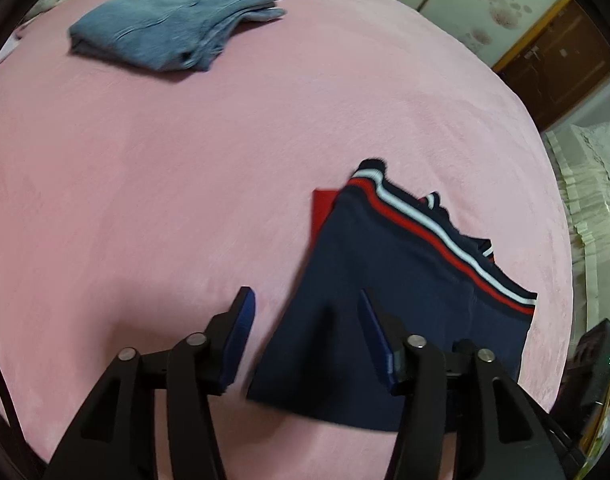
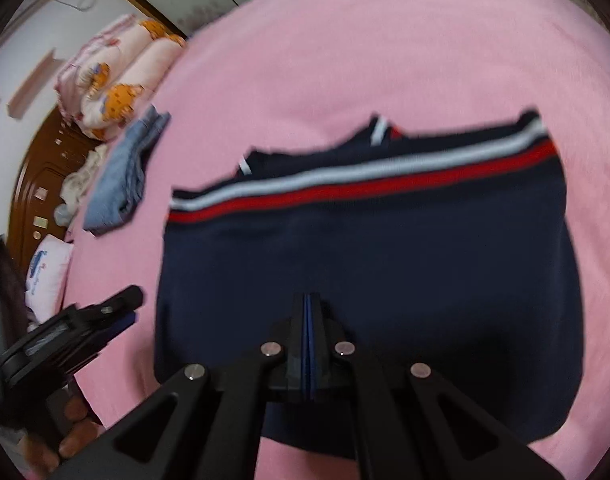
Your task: Fold large clothes
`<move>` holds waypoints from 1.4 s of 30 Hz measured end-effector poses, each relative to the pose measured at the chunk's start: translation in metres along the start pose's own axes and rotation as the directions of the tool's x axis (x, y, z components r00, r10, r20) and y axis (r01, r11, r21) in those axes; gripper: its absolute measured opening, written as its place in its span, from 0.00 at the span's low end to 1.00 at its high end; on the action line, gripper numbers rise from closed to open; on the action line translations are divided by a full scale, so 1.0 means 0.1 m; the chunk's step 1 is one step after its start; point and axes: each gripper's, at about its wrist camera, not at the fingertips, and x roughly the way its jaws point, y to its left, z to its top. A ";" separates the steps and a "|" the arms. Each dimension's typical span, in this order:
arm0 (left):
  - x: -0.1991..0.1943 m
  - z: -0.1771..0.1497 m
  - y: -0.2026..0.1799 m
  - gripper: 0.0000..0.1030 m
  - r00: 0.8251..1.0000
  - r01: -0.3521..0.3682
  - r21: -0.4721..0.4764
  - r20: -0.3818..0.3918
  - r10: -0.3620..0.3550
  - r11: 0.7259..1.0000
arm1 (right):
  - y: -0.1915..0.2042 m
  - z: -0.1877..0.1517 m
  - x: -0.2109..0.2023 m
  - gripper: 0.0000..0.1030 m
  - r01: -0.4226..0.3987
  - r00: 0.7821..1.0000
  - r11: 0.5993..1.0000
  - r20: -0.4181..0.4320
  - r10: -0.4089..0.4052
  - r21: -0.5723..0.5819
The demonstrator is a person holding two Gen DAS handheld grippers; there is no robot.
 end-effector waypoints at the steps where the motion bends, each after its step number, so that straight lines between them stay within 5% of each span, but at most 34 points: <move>1: -0.03 -0.03 0.05 0.56 1.000 0.003 -0.013 -0.004 -0.003 1.000 | 0.00 -0.02 0.02 0.00 0.005 1.000 1.000 -0.003 -0.005 0.004; 7: -0.03 -0.35 0.22 0.65 0.998 0.034 -0.108 -0.054 -0.040 0.994 | -0.07 -0.07 0.08 0.00 0.023 1.000 0.999 -0.020 -0.022 0.049; 16: 0.23 -0.45 0.26 0.70 0.984 -0.014 -0.050 -0.176 0.005 0.999 | -0.11 -0.08 0.07 0.00 0.008 0.999 0.999 -0.032 -0.007 0.039; 35: 0.72 -0.13 0.22 0.74 0.946 0.241 -0.009 -0.222 -0.237 0.970 | -0.19 -0.09 0.10 0.00 -0.016 1.000 0.996 -0.024 0.019 0.086; 37: 0.72 -0.06 0.21 0.52 0.936 0.283 -0.004 -0.216 -0.278 0.959 | -0.19 -0.11 0.09 0.00 -0.016 1.000 0.994 -0.015 0.017 0.108; 39: 0.74 0.01 0.18 0.30 0.908 0.342 -0.005 -0.254 -0.332 0.940 | -0.21 -0.12 0.09 0.00 -0.014 1.000 0.992 -0.007 0.015 0.128; 42: 0.72 0.08 0.05 0.26 0.906 0.340 0.069 -0.293 -0.306 0.938 | -0.22 -0.14 0.08 0.00 -0.008 1.000 0.986 0.008 0.006 0.164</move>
